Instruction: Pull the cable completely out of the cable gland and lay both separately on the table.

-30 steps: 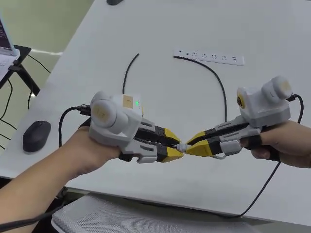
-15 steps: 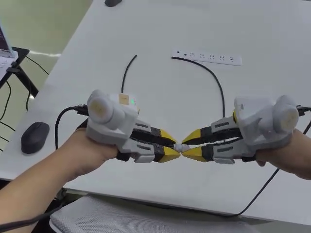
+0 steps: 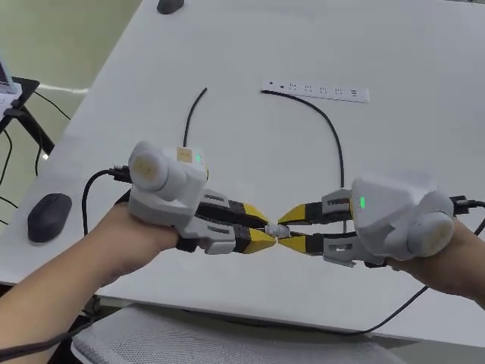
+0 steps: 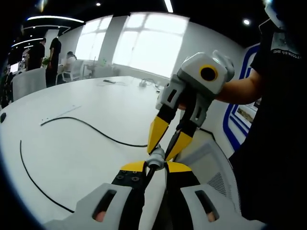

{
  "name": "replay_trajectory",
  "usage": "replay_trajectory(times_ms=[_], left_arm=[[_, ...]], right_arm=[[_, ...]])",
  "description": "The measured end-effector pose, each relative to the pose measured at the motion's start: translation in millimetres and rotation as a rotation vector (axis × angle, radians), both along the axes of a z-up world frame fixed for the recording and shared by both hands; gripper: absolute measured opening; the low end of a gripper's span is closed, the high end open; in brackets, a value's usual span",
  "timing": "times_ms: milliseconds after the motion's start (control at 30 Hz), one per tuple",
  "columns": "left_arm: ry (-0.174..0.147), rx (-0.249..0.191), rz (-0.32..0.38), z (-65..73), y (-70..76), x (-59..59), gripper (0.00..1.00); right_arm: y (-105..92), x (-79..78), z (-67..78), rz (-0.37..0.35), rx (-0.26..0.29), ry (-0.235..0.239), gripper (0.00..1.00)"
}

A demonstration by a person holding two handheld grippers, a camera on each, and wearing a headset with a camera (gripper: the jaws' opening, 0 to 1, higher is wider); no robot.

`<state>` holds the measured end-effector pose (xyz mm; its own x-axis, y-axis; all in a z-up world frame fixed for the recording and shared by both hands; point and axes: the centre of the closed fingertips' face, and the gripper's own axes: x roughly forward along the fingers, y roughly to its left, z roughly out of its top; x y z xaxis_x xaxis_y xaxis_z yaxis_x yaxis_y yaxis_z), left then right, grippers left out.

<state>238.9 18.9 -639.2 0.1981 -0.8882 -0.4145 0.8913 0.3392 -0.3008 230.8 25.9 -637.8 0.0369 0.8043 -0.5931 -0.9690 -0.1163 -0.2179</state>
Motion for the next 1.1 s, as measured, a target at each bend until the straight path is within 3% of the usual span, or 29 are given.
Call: replay_trajectory(times_ms=[333,633,767,1000,1100], left_arm=[[-0.01,0.008,0.001,0.0,-1.7,-1.8,0.15],[-0.037,0.013,0.0,1.2,-1.8,0.3,0.15],[-0.044,0.014,0.0,1.0,-1.5,1.1,0.15],[-0.057,0.014,0.002,2.2,-0.9,2.7,0.15],[-0.065,0.012,0.004,3.1,-0.3,3.9,0.15]], right_arm=[[-1.7,-1.0,1.2,-0.011,0.002,0.015,0.08],[-3.0,2.1,5.4,-0.055,0.022,0.048,0.12],[-7.4,8.5,12.5,-0.135,0.064,0.098,0.13],[-18.7,9.5,10.4,-0.25,0.074,0.154,0.16],[-24.2,17.1,3.7,-0.326,0.068,0.12,0.17]])
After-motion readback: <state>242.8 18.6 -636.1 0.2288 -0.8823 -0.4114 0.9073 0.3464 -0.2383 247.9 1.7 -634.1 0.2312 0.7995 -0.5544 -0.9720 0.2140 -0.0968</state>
